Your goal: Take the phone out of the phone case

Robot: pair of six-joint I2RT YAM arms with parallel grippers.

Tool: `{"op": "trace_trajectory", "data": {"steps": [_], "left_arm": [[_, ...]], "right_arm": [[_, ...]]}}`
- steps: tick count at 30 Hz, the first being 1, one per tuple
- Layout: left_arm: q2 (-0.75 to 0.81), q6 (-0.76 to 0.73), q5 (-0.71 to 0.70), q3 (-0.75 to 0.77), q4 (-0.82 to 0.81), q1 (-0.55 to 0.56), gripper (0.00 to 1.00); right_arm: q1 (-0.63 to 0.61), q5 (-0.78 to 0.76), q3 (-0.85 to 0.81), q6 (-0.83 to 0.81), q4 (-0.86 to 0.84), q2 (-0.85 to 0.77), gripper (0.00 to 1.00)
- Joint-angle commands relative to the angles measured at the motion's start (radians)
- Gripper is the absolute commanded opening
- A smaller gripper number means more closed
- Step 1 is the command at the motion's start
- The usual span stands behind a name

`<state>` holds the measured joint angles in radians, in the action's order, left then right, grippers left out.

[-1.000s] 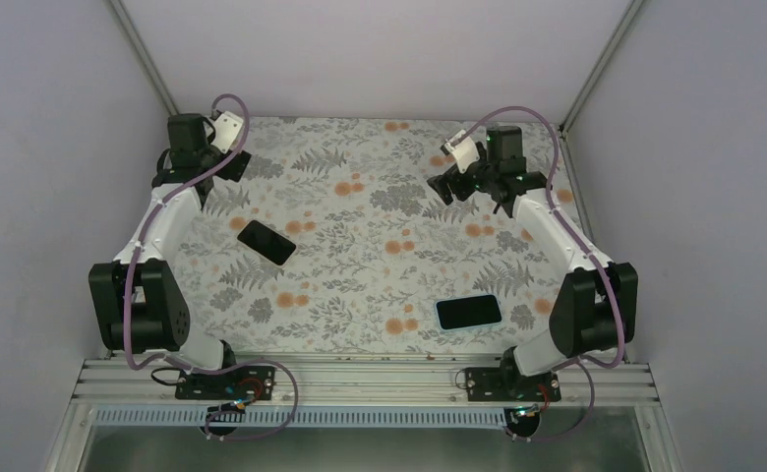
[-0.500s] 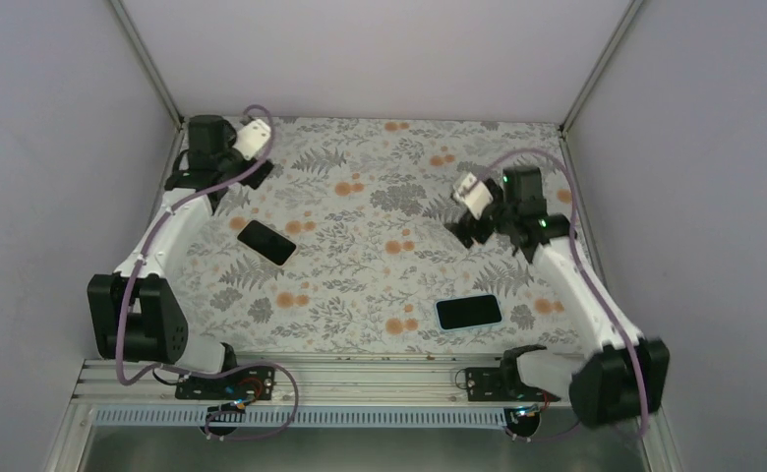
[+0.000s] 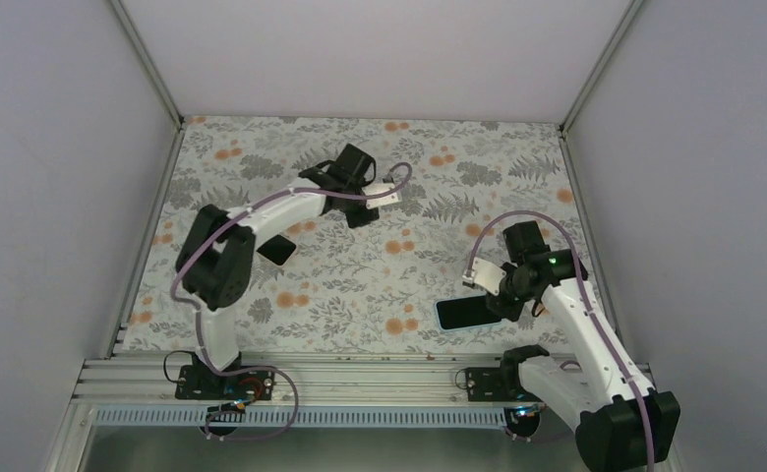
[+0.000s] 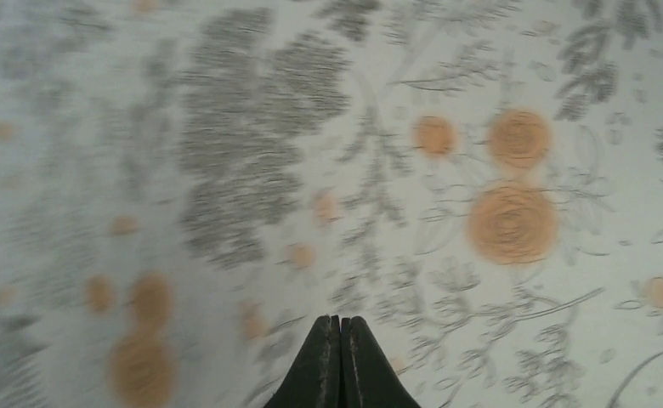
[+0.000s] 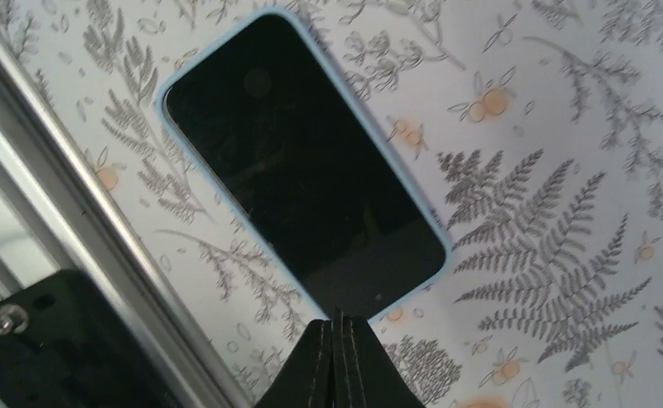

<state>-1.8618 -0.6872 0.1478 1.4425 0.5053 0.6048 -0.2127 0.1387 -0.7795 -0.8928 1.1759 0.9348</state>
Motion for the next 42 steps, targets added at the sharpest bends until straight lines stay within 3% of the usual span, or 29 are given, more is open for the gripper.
{"op": "trace_trajectory", "data": {"steps": [1, 9, 15, 19, 28, 37, 42], "left_arm": [[-0.072, 0.041, 0.153, 0.107, 0.135, 0.021, 0.02], [-0.2, 0.119, 0.301, 0.223, 0.19, 0.115, 0.02], [-0.344, 0.144, 0.317, 0.341, 0.249, 0.216, 0.02], [-0.389, 0.18, 0.31, 0.361, 0.212, 0.25, 0.02], [-0.443, 0.281, 0.356, 0.346, 0.148, 0.28, 0.02], [-0.501, 0.25, 0.427, 0.392, 0.227, 0.322, 0.02], [-0.484, 0.248, 0.432, 0.319, 0.214, 0.336, 0.02]], "right_arm": [[0.01, -0.044, -0.007, -0.05, 0.111, -0.013, 0.03], [0.009, -0.094, 0.028, -0.181, 0.111, 0.173, 0.04], [0.007, -0.209, 0.062, -0.256, 0.111, 0.332, 0.04], [-0.006, -0.189, 0.081, -0.284, 0.108, 0.339, 0.04], [-0.01, -0.123, 0.187, -0.287, -0.113, 0.292, 0.04], [-0.008, -0.129, 0.267, -0.264, -0.319, 0.272, 0.04], [0.009, -0.121, 0.287, -0.241, -0.469, 0.222, 0.04]]}}
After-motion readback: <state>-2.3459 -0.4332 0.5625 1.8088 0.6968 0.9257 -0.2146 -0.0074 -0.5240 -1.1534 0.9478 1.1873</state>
